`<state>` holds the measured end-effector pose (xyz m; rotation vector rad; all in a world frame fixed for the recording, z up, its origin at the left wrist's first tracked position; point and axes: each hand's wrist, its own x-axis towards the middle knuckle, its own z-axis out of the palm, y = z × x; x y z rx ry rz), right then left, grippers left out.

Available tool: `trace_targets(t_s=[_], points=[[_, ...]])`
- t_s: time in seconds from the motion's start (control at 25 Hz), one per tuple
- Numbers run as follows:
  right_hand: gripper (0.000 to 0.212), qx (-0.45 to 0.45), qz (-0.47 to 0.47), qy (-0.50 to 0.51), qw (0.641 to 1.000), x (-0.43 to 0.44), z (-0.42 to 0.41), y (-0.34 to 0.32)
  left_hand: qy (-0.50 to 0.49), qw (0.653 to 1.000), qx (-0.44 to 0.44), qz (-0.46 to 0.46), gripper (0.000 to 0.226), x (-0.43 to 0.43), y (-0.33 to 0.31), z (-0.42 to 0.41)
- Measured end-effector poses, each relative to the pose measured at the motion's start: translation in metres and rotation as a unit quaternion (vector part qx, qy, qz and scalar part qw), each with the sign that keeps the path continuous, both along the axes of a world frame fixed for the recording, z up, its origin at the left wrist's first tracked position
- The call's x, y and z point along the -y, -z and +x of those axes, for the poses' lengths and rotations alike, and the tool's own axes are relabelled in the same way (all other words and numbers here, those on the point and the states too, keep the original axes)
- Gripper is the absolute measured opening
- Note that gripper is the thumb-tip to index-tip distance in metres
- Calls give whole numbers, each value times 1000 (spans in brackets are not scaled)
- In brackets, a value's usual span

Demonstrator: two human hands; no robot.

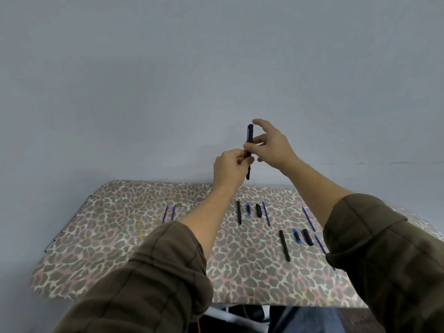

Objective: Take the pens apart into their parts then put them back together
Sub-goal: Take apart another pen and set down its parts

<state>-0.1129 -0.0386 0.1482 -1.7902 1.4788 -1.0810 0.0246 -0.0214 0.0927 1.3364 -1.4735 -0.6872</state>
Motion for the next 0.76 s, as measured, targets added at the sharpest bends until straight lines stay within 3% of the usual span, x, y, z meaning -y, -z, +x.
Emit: trace_targets(t_s=[0.12,0.24,0.76], points=[[86,-89,-44,-12,995,-2,0,5,-11,1000,0,-8,8,2,-1,5],[80,-118,-74,-15,990,-3,1,6,-10,1000,0,-7,9,2,-2,6],[72,-102,-86,10,991,4,9,3,-18,998,51,-9,7,8,-13,10]])
